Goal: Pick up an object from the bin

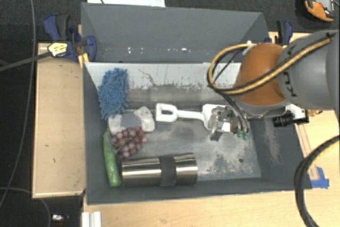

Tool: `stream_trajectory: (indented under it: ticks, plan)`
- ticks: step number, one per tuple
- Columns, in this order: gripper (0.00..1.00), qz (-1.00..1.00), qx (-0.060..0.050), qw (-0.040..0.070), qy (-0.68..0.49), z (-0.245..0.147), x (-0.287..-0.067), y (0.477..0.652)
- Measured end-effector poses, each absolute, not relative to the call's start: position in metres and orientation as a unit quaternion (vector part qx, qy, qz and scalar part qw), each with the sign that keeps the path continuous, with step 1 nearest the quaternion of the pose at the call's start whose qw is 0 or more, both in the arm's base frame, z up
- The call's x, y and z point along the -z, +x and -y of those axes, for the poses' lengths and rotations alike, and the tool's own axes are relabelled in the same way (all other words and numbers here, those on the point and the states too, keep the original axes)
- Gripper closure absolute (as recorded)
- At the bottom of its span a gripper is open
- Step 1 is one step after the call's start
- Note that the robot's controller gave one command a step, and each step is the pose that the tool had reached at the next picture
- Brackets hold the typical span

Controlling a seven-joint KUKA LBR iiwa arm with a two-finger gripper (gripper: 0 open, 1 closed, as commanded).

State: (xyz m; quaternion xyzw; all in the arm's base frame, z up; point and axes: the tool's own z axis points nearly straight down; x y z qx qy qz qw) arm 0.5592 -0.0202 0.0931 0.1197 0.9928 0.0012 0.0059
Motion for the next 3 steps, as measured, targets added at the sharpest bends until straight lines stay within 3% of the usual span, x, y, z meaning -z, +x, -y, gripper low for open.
stream_trajectory:
  ticks: [1,3]
  plan:
    - [1.0,-0.993,-0.001,0.006,0.119,0.02,-0.116,0.559]
    - [1.0,-0.993,-0.001,0.007,0.118,0.02,-0.137,0.56]
